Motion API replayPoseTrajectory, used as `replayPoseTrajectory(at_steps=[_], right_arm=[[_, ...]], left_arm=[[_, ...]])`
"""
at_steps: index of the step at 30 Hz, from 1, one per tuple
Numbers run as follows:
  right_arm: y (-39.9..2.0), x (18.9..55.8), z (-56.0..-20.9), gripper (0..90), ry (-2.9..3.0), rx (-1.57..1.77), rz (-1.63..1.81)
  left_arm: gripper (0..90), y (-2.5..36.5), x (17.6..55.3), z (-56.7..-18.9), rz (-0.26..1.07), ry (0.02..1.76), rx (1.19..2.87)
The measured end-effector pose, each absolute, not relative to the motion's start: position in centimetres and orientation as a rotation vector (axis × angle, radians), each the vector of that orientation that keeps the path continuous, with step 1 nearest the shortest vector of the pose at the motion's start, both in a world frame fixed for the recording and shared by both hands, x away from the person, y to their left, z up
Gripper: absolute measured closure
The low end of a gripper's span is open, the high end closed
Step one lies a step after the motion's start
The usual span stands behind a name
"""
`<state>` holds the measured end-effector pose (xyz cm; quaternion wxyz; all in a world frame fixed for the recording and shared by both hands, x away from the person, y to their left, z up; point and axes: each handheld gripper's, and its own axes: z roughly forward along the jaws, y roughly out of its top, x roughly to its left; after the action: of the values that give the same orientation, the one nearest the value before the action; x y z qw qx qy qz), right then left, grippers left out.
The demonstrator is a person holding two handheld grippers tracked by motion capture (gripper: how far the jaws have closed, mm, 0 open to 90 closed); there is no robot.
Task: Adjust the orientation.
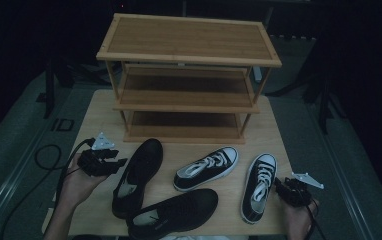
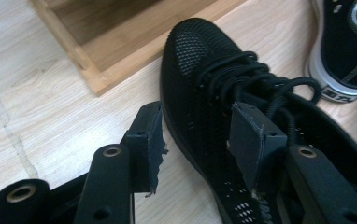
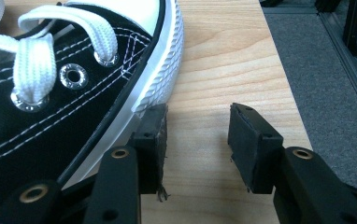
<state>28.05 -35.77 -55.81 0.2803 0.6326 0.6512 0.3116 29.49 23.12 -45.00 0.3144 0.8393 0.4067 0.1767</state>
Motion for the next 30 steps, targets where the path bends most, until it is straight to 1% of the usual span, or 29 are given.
replayPoseTrajectory(at_steps=[17, 23, 30], right_arm=[[-35.8, 28.1, -55.8, 56.7, 1.746, 1.696, 0.835], [-35.8, 28.1, -55.8, 56.7, 1.746, 1.696, 0.836], [-35.8, 28.1, -55.8, 56.7, 1.746, 1.696, 0.836]], left_arm=[[53.7, 21.8, 28.0, -43.5, 0.43, 0.977, 2.278], [53.7, 21.2, 27.8, -44.1, 0.401, 0.962, 2.322], [53.7, 20.9, 28.3, -45.6, 0.371, 1.002, 2.374]])
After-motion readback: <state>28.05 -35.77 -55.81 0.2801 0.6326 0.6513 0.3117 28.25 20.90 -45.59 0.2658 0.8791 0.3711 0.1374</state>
